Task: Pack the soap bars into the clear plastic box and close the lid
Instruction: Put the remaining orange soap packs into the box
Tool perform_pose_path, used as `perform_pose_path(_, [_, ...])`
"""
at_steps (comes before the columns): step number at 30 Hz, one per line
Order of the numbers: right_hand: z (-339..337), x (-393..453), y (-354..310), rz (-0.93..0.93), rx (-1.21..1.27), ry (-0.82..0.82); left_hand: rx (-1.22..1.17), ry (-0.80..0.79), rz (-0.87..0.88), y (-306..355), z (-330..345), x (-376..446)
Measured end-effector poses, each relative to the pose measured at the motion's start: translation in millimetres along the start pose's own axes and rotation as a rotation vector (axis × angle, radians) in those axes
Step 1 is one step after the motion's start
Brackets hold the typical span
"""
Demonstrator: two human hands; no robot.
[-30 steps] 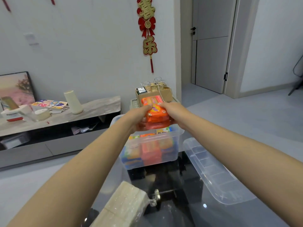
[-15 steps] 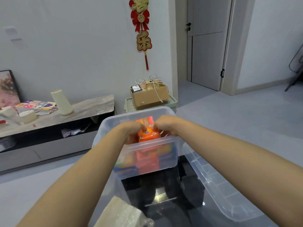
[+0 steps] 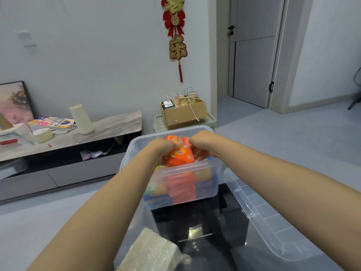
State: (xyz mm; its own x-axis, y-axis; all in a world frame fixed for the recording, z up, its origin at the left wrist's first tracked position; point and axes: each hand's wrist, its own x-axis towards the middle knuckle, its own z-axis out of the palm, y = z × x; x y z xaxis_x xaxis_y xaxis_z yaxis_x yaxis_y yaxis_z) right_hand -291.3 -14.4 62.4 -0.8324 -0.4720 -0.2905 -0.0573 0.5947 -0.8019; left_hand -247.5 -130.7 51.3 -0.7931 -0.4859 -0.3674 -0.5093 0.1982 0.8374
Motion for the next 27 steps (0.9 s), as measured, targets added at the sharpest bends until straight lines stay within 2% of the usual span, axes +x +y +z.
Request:
perform_pose_path(3, [-17.5,0.0,0.4,-0.046,-0.037,0.128,0.022,-0.033,0.039,10.0,19.9,-6.0])
perform_pose_path(6, [-25.2,-2.1,3.4,-0.079,-0.125,0.125,0.161,-0.057,0.025,11.8,33.3,-7.9])
perform_pose_path(9, [-22.0,-1.6,2.7,-0.090,-0.369,0.114,0.274,-0.035,0.042,8.8,36.4,-7.4])
perform_pose_path(12, [-20.0,-0.2,4.0,-0.102,-0.505,0.137,0.546,-0.043,0.107,8.9,40.1,-8.4])
perform_pose_path(16, [-18.5,1.0,5.9,-0.103,-0.660,0.064,0.699,-0.019,0.162,5.0,38.9,-6.1])
perform_pose_path(20, [-20.6,-0.8,6.3,-0.104,-0.714,0.057,0.550,0.000,0.176,1.7,36.5,-7.0])
perform_pose_path(23, [-21.4,-5.9,14.0,-0.171,-0.516,0.108,0.396,0.053,0.273,2.3,31.8,-16.5])
perform_pose_path(27, [-12.7,-38.4,28.6,-0.390,-0.342,0.256,0.308,0.205,0.497,-9.8,19.3,-56.4])
